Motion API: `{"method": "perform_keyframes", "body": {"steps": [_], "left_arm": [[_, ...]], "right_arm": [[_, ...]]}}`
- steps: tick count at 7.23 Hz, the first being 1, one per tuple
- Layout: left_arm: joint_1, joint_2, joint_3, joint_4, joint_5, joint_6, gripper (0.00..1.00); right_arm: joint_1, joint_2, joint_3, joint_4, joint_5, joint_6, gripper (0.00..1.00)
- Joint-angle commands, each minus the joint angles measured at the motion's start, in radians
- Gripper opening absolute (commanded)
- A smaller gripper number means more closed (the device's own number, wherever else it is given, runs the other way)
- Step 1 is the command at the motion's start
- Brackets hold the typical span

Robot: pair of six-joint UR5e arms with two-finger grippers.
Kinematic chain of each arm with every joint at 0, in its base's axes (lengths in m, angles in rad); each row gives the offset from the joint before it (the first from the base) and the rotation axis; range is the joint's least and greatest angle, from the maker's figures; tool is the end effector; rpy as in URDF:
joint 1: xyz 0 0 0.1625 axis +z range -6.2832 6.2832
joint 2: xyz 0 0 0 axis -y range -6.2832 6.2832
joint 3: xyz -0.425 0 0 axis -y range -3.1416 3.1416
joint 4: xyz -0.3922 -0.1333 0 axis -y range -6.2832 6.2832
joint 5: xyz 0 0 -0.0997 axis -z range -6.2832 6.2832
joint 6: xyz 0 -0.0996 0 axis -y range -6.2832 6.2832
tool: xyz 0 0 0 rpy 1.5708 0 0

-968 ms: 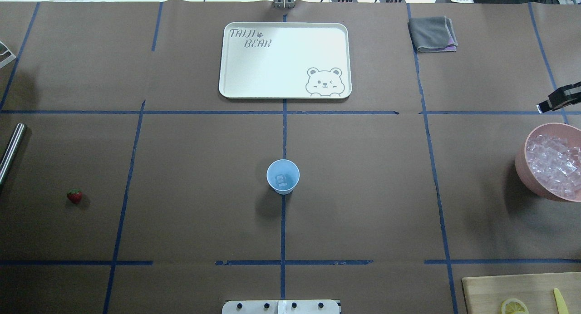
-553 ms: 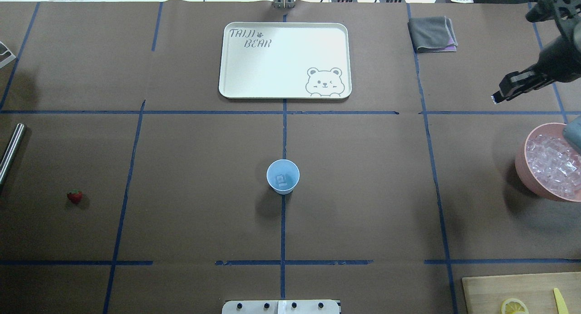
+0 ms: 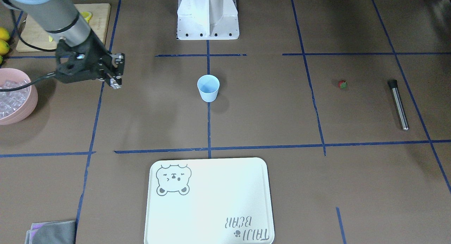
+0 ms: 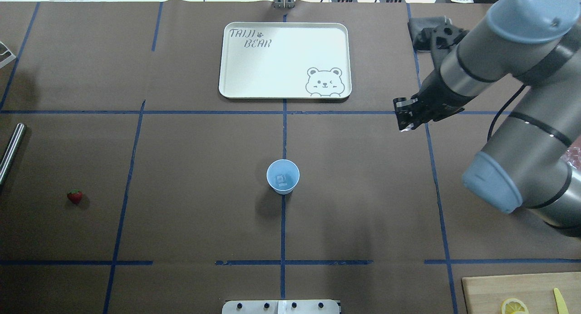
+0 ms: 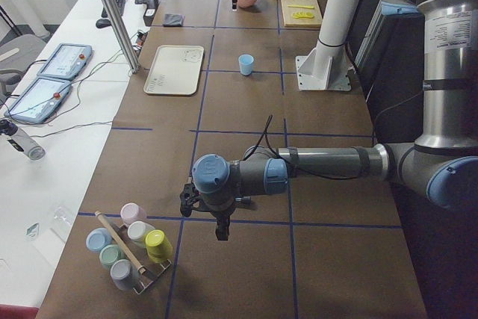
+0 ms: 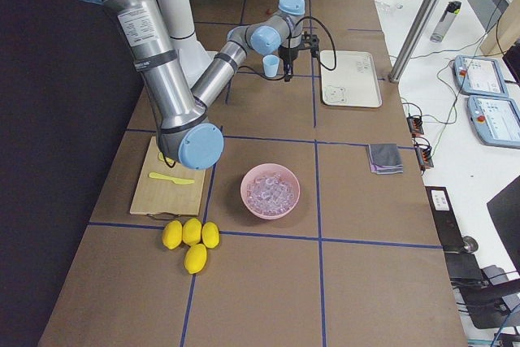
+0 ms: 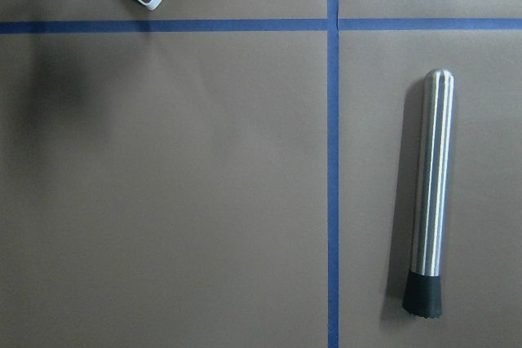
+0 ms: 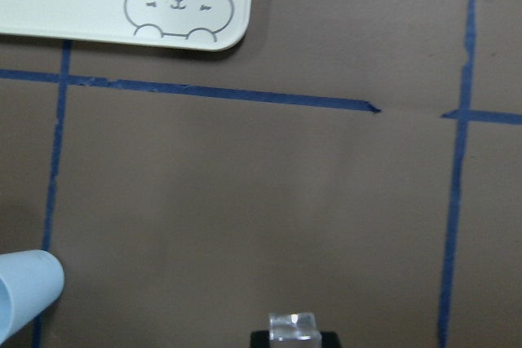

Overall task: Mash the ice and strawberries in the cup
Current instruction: 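Carry the ice cube with the right gripper over the blue cup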

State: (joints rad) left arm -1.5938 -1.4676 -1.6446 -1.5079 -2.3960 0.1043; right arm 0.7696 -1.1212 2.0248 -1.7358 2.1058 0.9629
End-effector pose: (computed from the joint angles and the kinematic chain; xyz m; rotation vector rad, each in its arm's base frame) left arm -0.0703 -0.4398 0.6732 -0.0344 0.8285 0.0385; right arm -0.3439 -0.4481 0.2334 0.0640 -0.8791 -0.0464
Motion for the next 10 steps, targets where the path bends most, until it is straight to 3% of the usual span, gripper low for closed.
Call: {"method": "perform_keyframes", "body": {"steps": [1,2,5,7,8,9,10], "left_arm": [[0.0,0.001,-0.003,0.0,0.0,0.0,1.0],[0.0,-0.002,-0.009,-0.001,0.003,0.0,1.0],[0.002,0.001,-0.035,0.0,0.008,-0.002,1.0],[0.003,0.003,-0.034,0.002,0.008,-0.002,1.0],[0.005,0.003,-0.034,0.002,0.006,-0.002,1.0],[0.006,0.003,-0.034,0.002,0.005,-0.002,1.0],[0.009,0.003,-0.034,0.002,0.003,-0.002,1.0]], "right_arm": [[-0.181,0.131,-0.035,-0.002,-0.157,0.243,0.08],[-0.219,0.203,-0.085,-0.002,-0.185,0.296,0.1],[-0.286,0.251,-0.13,-0.002,-0.246,0.326,0.11],[-0.294,0.393,-0.298,-0.001,-0.266,0.378,0.1],[-0.296,0.399,-0.31,-0.001,-0.268,0.378,0.11],[-0.294,0.399,-0.311,-0.001,-0.268,0.379,0.13],[-0.294,0.394,-0.314,-0.001,-0.268,0.379,0.22]]}}
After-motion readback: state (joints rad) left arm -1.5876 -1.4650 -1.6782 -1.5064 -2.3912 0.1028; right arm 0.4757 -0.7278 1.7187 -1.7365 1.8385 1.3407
